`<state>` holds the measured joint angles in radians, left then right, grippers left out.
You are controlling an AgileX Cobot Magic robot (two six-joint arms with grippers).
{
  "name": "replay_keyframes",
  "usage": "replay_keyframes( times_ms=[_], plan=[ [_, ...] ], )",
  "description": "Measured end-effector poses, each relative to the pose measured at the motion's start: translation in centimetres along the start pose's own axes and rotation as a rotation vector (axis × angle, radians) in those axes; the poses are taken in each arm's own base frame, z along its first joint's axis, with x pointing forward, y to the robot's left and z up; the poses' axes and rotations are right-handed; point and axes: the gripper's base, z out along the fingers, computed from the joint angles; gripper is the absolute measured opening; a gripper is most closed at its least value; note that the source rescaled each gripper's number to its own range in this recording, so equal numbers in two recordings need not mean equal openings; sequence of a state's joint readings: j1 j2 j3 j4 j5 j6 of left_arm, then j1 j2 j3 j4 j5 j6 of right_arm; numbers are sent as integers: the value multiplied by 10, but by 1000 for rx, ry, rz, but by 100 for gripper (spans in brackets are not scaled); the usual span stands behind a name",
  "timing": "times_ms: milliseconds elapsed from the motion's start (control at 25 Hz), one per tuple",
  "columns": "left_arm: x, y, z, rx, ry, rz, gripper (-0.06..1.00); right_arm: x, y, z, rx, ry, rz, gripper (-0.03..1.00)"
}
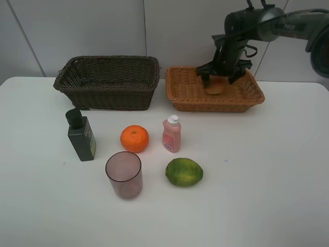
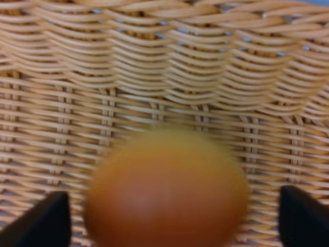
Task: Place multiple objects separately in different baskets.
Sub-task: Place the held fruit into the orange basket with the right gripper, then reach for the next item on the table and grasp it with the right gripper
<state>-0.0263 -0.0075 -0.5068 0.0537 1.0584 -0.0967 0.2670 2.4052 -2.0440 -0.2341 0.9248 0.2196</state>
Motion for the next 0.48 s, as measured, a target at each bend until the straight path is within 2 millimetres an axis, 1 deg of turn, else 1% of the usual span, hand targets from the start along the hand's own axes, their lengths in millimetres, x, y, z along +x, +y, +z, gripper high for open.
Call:
replay_keyframes(
  times_ms=[40, 80, 160, 280, 360, 480],
  plan=[
    [0, 0, 0, 0, 0, 0, 100, 0, 0, 0, 1, 4, 0, 89],
    [0, 0, 0, 0, 0, 0, 100, 1, 0, 0, 0, 6, 1, 92],
    [0, 0, 0, 0, 0, 0, 100, 2, 0, 0, -4, 17, 5, 95],
    [0, 0, 0, 0, 0, 0, 100, 2, 0, -4, -11, 29, 15, 97],
    [0, 0, 0, 0, 0, 0, 100, 1, -1, -12, -12, 32, 20, 97],
    [0, 0, 0, 0, 0, 0, 100, -1, -3, -28, -9, 30, 24, 97]
  ],
)
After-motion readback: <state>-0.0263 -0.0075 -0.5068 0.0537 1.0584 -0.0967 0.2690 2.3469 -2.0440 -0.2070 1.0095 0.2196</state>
